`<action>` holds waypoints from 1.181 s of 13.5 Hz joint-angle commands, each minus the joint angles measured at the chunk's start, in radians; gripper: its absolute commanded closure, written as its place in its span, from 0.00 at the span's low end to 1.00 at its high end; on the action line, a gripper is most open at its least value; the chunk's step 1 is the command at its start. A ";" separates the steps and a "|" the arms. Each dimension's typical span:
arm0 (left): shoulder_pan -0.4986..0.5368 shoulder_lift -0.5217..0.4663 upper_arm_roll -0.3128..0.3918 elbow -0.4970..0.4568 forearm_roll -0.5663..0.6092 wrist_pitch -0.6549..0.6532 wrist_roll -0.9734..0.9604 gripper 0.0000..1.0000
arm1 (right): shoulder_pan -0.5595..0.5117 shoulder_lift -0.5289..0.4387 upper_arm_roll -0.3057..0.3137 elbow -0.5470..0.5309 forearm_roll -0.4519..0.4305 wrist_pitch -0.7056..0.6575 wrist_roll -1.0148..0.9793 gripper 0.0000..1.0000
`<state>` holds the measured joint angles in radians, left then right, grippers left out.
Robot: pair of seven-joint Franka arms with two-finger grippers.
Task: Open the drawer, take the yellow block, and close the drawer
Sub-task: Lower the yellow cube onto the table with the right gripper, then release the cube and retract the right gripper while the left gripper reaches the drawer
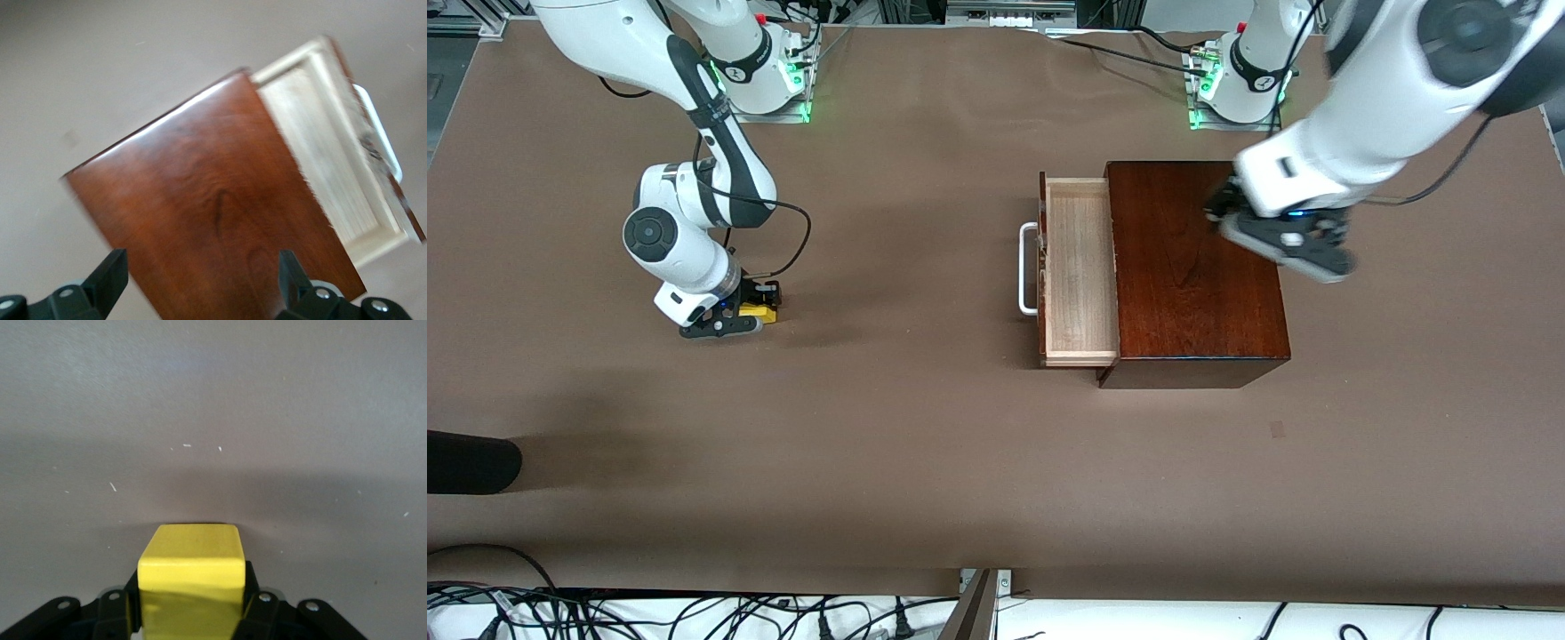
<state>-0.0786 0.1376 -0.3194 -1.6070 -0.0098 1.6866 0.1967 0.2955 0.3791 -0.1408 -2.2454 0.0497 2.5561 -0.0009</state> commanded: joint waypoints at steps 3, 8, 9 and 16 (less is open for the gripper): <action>-0.015 0.114 -0.115 0.071 -0.078 -0.010 0.346 0.00 | -0.030 -0.003 0.017 -0.016 -0.016 0.019 0.016 0.00; -0.130 0.332 -0.175 0.197 -0.236 0.111 0.697 0.00 | -0.047 -0.221 0.020 0.076 -0.024 -0.168 -0.060 0.00; -0.168 0.346 -0.169 0.197 -0.214 0.181 0.742 0.00 | -0.047 -0.256 0.023 0.152 -0.022 -0.282 -0.060 0.00; -0.313 0.462 -0.170 0.168 0.124 0.254 0.759 0.00 | -0.070 -0.379 0.047 0.484 -0.013 -0.761 -0.073 0.00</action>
<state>-0.3798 0.5505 -0.4911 -1.4599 0.0383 1.9353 0.9259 0.2495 0.0232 -0.1063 -1.7729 0.0406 1.8229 -0.0488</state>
